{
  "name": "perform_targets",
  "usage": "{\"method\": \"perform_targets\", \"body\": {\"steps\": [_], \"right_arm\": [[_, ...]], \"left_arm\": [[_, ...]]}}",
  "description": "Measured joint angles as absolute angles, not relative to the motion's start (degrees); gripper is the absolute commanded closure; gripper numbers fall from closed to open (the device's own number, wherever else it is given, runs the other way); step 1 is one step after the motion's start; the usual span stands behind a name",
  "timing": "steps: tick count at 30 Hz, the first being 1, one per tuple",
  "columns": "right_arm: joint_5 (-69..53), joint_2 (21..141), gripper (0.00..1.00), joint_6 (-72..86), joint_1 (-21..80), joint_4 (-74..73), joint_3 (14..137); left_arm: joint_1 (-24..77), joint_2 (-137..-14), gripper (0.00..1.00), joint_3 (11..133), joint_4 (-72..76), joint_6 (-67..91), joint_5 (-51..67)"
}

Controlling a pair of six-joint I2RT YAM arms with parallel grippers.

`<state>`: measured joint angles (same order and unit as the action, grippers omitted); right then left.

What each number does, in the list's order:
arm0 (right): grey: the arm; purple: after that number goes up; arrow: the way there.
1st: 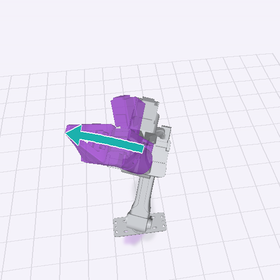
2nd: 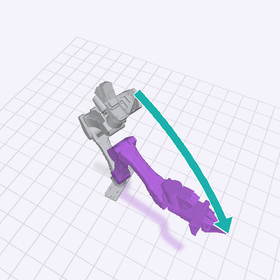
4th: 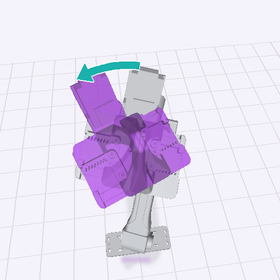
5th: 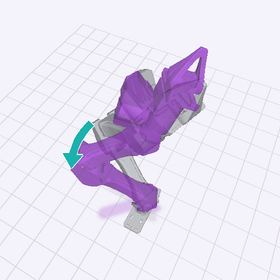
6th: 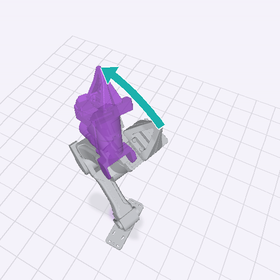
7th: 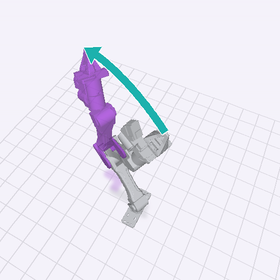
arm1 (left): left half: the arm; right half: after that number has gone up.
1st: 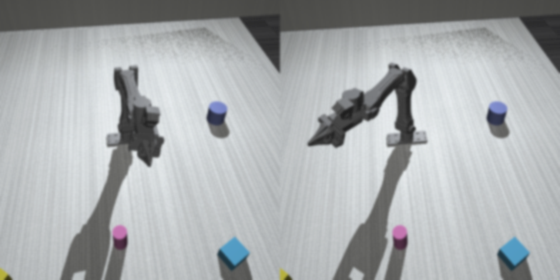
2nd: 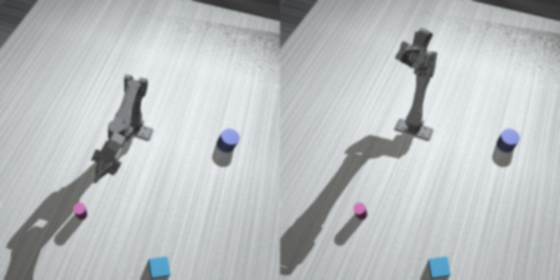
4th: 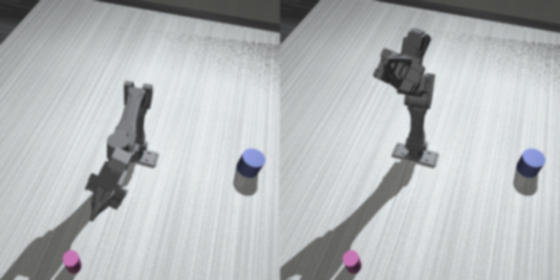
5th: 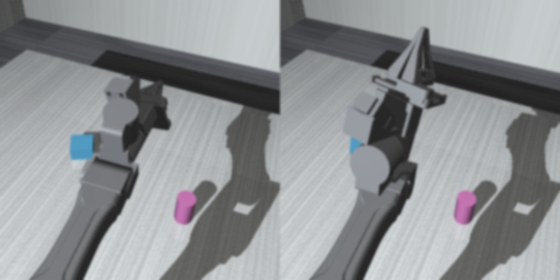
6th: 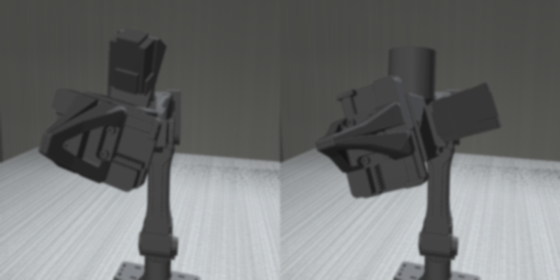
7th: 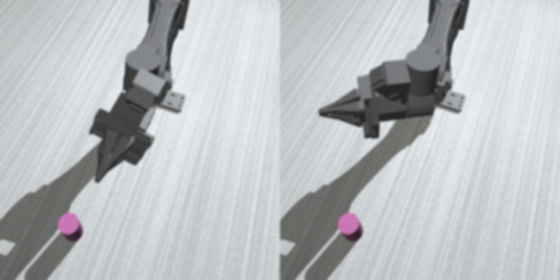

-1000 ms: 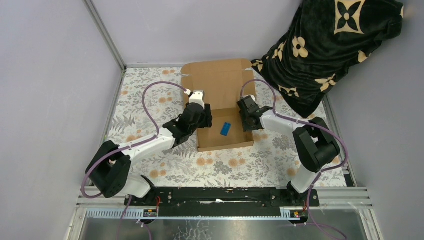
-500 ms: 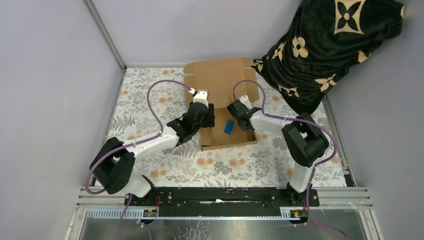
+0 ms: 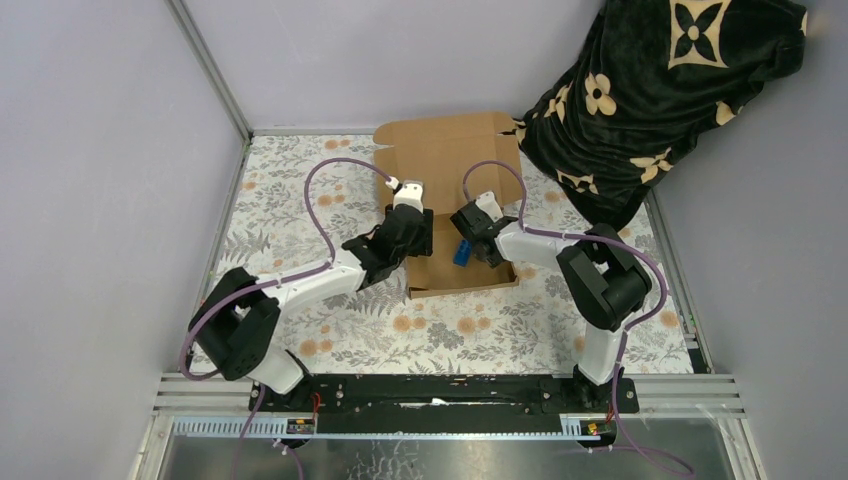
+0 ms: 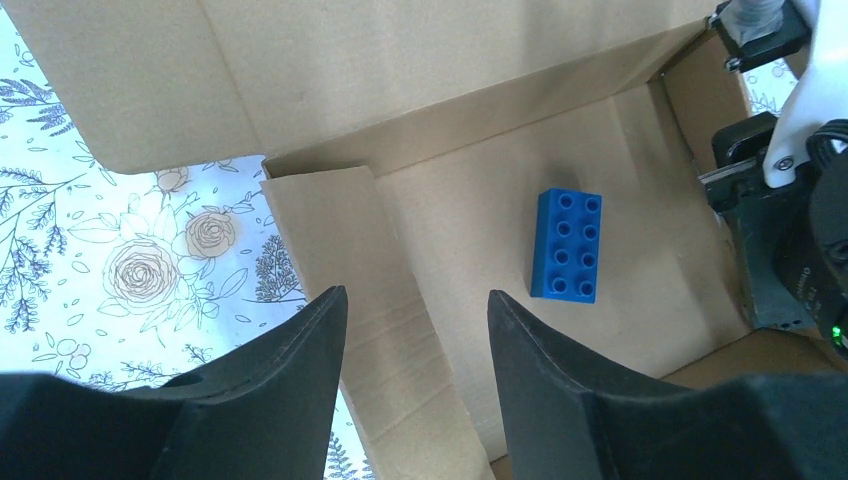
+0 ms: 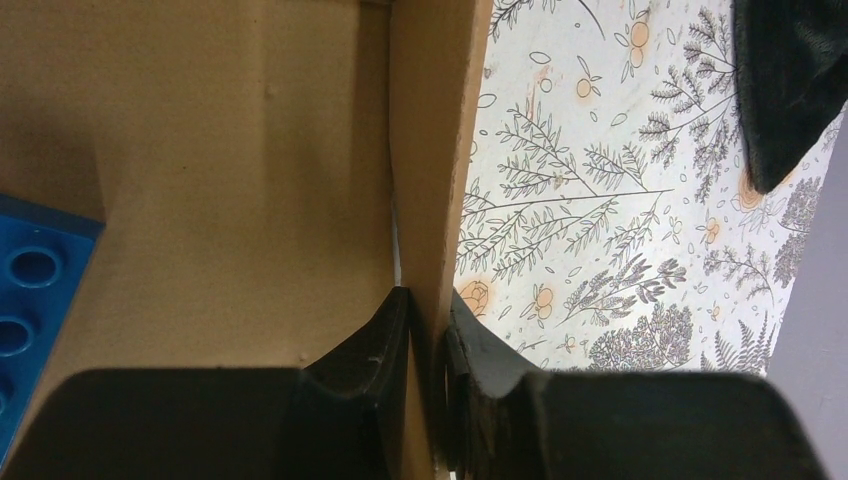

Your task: Fold the paper box

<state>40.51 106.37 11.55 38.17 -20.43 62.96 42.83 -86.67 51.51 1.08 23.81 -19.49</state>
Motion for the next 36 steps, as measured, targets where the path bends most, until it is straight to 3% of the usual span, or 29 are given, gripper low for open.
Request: {"method": "perform_targets", "body": {"steps": [12,21,36], "right_arm": [[43.55,106.74,0.99,10.90,38.30,-17.28,61.30],[44.31,105.58,0.88,10.70,38.35,-14.33,59.29],[43.16,108.03,1.00,10.98,38.59,-15.97,63.07]], "left_arm": [[43.27,-88.12,0.40,51.66,-0.05,23.81,-19.55],[43.97,-89.45,0.40,51.66,-0.10,23.83,-19.55],[44.27,-89.38,0.40,51.66,-0.12,23.86,-19.99]]}}
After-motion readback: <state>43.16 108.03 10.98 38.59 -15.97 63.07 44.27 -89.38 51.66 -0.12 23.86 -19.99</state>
